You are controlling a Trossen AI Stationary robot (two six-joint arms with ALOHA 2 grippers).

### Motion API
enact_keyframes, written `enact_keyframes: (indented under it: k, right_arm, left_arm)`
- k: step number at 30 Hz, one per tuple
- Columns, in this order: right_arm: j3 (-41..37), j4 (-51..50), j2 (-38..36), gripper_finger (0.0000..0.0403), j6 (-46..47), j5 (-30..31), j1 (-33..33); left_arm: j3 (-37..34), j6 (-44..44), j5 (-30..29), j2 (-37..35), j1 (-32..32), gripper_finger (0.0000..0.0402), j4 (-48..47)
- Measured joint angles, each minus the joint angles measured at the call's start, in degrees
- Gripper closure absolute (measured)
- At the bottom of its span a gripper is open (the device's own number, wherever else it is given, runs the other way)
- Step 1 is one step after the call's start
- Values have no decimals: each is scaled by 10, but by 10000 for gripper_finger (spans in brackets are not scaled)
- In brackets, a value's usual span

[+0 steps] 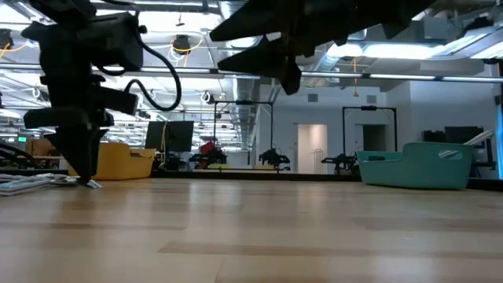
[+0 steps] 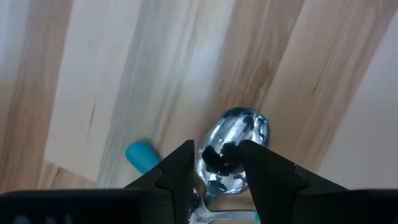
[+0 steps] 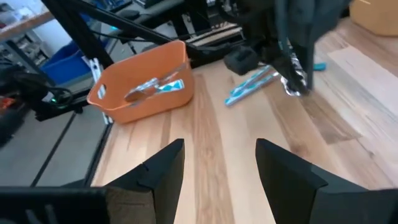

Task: Sort silverware by color (type)
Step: Put the white-blue spoon into the blue bin

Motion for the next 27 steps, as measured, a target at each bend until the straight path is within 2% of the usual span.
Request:
enact_keyframes:
  k: [8, 11, 15, 21, 25, 27]
  right_arm:
    - [0, 3, 0, 184, 0, 0, 16]
    - [0, 2, 0, 184, 0, 0, 18]
    - [0, 8, 0, 184, 0, 0, 17]
    - [0, 9, 0, 184, 0, 0, 16]
    - [0, 8, 0, 184, -1, 3, 16]
    - [0, 8, 0, 184, -1, 11, 16]
  left_arm:
    - [2, 24, 40, 52, 26, 241, 39]
    - [9, 25, 44, 51, 32, 241, 71]
    - [58, 53, 34, 53, 33, 249, 70]
    - [123, 34, 22, 51, 25, 254, -75]
    - [128, -14, 14, 52, 18, 244, -169]
    - [127, -26, 7, 52, 16, 236, -181]
